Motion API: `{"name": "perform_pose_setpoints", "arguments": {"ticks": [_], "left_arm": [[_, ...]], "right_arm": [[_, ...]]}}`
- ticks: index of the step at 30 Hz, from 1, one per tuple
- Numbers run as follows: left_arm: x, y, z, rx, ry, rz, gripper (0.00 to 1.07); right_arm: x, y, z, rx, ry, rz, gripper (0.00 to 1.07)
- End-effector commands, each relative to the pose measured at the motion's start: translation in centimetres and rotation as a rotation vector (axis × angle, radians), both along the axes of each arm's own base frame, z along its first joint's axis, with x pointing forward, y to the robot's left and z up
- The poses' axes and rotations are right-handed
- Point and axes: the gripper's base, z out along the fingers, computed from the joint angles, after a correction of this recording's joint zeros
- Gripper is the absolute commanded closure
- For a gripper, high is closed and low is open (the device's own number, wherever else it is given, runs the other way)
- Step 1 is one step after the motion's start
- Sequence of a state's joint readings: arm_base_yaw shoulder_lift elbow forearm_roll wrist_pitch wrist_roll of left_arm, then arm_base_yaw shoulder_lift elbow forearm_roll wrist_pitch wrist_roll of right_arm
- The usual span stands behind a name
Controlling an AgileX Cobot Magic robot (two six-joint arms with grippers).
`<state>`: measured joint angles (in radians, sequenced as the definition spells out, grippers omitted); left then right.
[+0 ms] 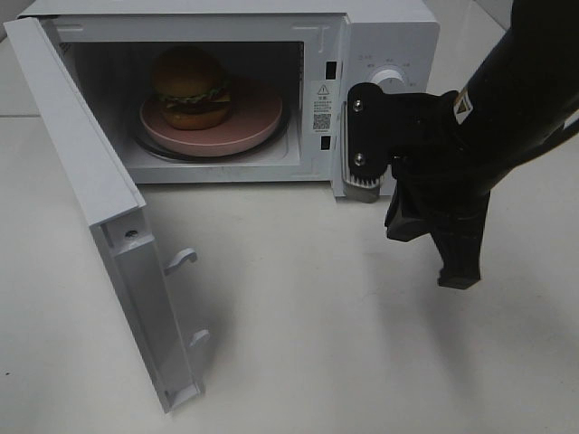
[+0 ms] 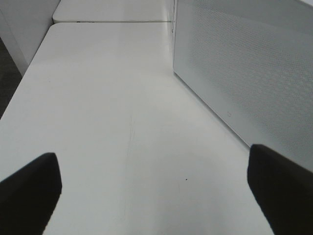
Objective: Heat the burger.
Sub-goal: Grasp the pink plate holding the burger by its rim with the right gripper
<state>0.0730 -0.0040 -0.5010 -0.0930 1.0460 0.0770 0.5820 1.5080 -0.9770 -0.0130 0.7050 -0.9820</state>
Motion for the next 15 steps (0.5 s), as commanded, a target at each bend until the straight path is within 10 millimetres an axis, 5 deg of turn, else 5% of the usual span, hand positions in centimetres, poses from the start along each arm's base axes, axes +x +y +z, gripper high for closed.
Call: {"name": "perform_pose_setpoints", "arguments": {"ticks": [1, 6, 11, 15], "left_arm": [[-0.3, 0.0, -0.1, -0.004, -0.024, 0.005, 0.09], [-0.3, 0.0, -0.1, -0.004, -0.024, 0.005, 0.09], [-0.3, 0.0, -0.1, -0.004, -0.024, 0.005, 0.09], [-0.3, 0.0, -0.1, -0.004, -0.024, 0.005, 0.09]], "right_arm": [[0.0, -0.1, 0.3, -0.052, -0.032, 0.171, 0.91], [0.1, -0.1, 0.3, -0.08, -0.061, 0.254, 0.72], [0.8, 0.1, 0.6, -0.076, -0.139, 0.277, 0.34], [1.0, 0.2, 0.8, -0.072, -0.159, 0.276, 0.2]]}}
